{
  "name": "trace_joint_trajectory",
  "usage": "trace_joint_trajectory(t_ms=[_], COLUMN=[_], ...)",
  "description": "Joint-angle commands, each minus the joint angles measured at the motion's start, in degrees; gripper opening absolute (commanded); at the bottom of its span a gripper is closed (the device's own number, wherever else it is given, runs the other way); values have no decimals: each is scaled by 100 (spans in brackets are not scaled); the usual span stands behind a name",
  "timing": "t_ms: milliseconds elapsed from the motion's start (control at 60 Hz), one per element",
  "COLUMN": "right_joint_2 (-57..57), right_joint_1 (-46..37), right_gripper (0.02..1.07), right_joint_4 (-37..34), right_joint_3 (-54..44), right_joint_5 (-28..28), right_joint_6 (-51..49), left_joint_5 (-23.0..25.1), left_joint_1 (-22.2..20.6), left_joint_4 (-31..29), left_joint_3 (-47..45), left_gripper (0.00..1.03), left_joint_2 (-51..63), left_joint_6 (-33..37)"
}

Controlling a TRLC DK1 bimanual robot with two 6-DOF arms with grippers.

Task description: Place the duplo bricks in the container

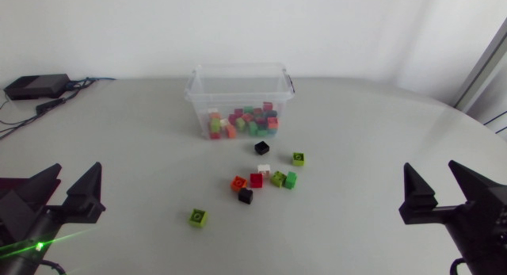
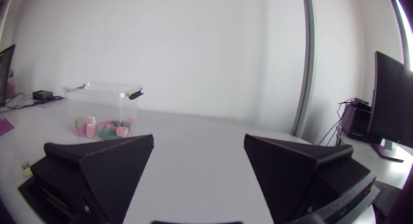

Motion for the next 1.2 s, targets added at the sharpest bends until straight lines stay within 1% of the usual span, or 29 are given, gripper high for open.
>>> trace_joint_trajectory(t_ms=[0,283,333,383,433,567,633,700,783,833,883,933,983,1050,1100,1183], right_joint_2=[-25,-43,-34,-34,-16,107,256,441,845,1065,1249,1442,1609,1856,2154,2778], right_joint_1=[29,29,29,29,64,196,213,213,222,213,213,213,222,249,301,380], right_gripper=[103,103,103,103,103,102,102,102,102,102,102,102,102,102,102,102], right_joint_4=[-25,-17,-25,-25,-192,-254,-245,-245,-254,-254,-254,-254,-271,-342,-447,-939], right_joint_3=[-137,-128,-93,-58,57,303,443,584,821,944,1059,1190,1340,1516,1718,2201], right_joint_5=[-4,-4,-4,5,-4,49,84,93,111,111,128,155,190,260,330,418], right_joint_6=[102,102,93,102,111,120,146,199,225,287,295,331,331,331,383,489], left_joint_5=[-28,-28,-28,-28,-28,-28,-36,-45,-54,-195,-212,-397,-441,-441,-414,-370], left_joint_1=[-47,67,50,15,-12,-275,-390,-478,-706,-856,-1014,-1286,-1471,-1620,-1726,-1954], left_joint_4=[-4,-30,-276,-338,-381,-373,-364,-487,-803,-1076,-1243,-1656,-2104,-2403,-2711,-3062], left_joint_3=[-95,-34,160,292,388,793,1109,1425,1909,2181,2357,2665,3008,3298,3570,3922], left_gripper=[99,99,99,99,99,99,99,99,98,97,97,96,96,96,96,96], left_joint_2=[-65,-65,-47,14,93,814,1385,1860,2607,2932,3196,3547,4040,4523,4989,5648], left_joint_6=[-60,-51,-51,-51,-42,-77,-156,-271,-438,-446,-490,-508,-490,-420,-385,-394])
